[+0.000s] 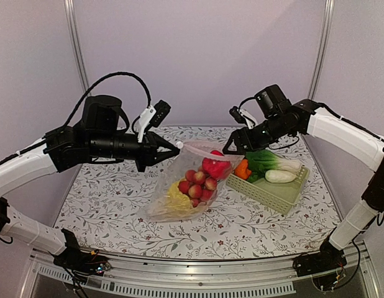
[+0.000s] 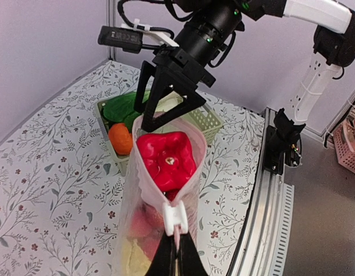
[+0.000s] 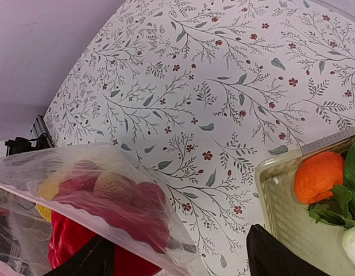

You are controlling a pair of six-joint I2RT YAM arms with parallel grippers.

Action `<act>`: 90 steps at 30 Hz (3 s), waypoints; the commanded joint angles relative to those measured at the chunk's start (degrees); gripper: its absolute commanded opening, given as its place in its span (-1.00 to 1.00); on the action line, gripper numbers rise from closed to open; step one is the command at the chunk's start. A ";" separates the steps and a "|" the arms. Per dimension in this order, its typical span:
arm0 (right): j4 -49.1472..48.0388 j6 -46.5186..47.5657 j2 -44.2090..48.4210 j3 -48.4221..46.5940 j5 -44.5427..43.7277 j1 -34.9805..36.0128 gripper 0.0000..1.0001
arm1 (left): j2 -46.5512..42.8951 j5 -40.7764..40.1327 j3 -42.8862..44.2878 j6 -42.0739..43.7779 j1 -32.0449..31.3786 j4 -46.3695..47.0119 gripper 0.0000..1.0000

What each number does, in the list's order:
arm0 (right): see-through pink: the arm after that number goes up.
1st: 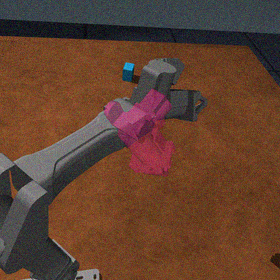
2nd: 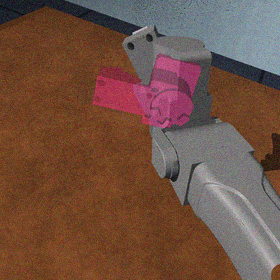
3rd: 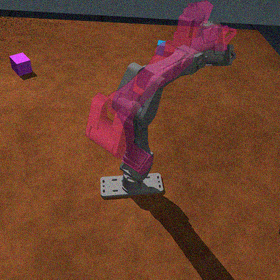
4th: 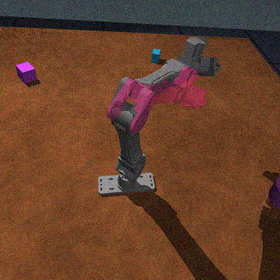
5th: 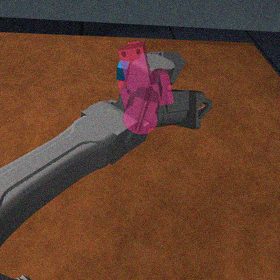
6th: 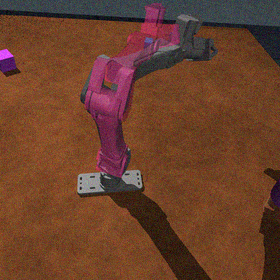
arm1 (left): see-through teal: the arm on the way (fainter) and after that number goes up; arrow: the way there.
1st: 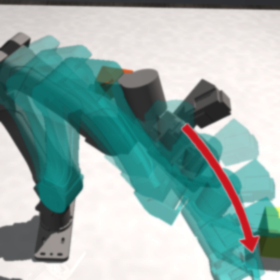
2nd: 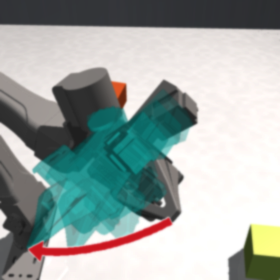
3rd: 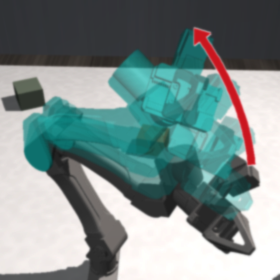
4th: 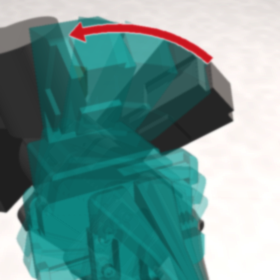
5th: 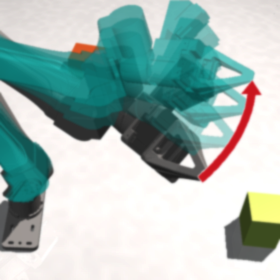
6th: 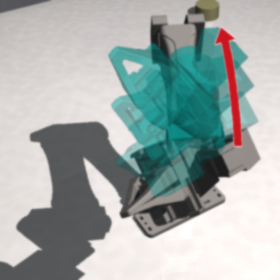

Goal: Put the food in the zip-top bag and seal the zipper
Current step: Adjust the zipper food storage bag at the center of the board.

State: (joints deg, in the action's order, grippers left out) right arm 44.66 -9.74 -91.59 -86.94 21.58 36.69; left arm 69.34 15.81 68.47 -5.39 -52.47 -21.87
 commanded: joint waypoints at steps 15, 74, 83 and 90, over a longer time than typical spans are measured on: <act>0.92 -2.83 1.03 3.73 6.46 -0.19 -0.72 | -0.98 -1.63 0.10 1.69 0.62 2.00 -1.00; 0.39 -11.92 8.89 3.08 1.23 5.43 -1.00 | 2.99 7.77 -5.45 -11.78 9.49 12.63 -1.00; 1.75 -10.18 13.47 -1.24 -2.02 5.48 -1.00 | -3.08 8.27 -3.12 -13.13 9.99 14.35 -1.00; 1.86 -11.23 12.89 3.55 -7.79 5.48 -0.96 | -2.00 9.08 -5.23 -12.59 10.19 13.69 -1.00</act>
State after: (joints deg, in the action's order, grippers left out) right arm 45.69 -20.73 -77.60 -86.46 18.83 42.00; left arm 66.50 23.77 64.10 -18.28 -43.07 -9.32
